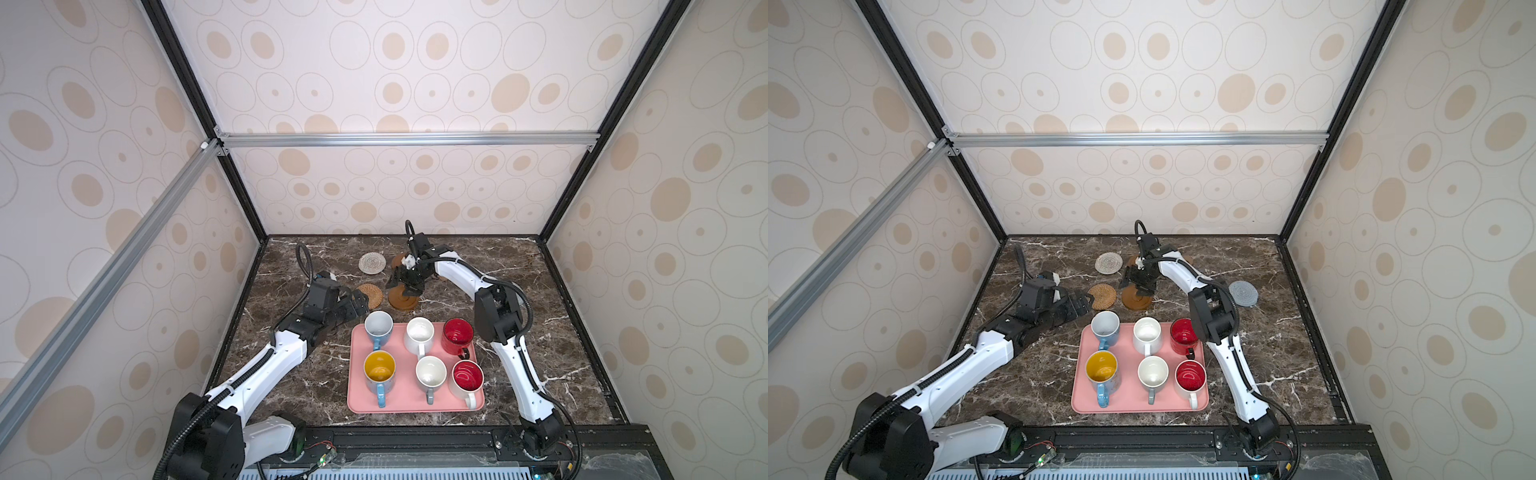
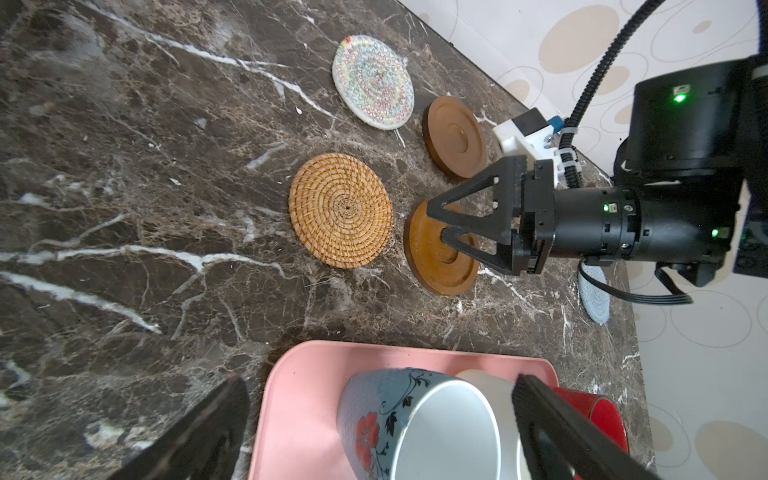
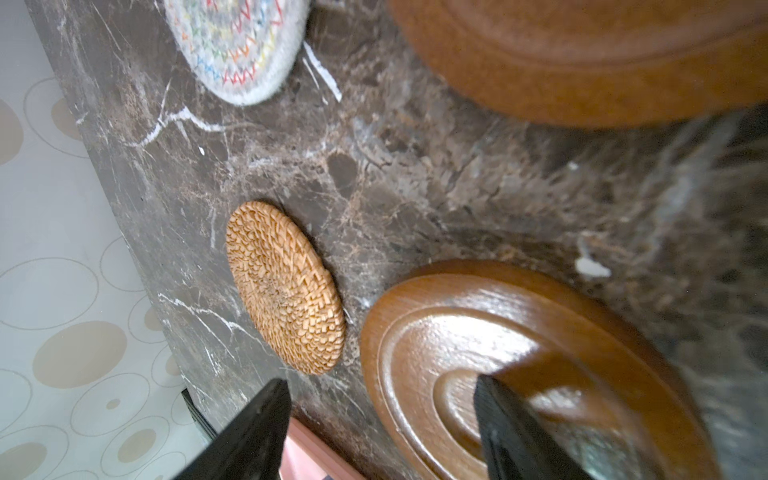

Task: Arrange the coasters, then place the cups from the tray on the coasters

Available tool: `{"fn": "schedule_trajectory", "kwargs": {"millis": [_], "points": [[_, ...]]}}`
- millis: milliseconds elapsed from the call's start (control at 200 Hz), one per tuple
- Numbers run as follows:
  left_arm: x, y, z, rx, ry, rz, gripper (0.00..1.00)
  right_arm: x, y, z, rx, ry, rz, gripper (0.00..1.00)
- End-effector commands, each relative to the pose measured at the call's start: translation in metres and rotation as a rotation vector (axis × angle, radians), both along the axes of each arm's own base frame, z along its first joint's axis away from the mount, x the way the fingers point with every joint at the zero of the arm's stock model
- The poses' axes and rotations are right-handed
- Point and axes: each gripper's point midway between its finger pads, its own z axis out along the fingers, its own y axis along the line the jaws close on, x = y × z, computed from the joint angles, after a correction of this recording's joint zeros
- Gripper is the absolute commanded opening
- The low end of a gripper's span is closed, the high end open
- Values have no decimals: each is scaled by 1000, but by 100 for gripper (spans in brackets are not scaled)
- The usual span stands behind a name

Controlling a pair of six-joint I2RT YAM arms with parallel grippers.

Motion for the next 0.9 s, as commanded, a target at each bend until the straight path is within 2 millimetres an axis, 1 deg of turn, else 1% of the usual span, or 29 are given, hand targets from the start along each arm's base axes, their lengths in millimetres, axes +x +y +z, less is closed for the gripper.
{"fn": "schedule_trajectory", "kwargs": {"millis": [0, 155, 485, 895], "points": [[0, 2, 9, -5, -23, 18, 100, -1, -36, -44, -198, 18, -35, 74], [0, 1, 9, -9, -23, 16, 100, 2, -43, -37, -229, -9, -33, 74], [-1, 1, 9, -8, -24, 18, 100, 3, -57, -34, -288, -23, -35, 74], [-1, 1, 9, -10, -26, 17, 100, 3, -58, -31, -295, -30, -28, 74]]}}
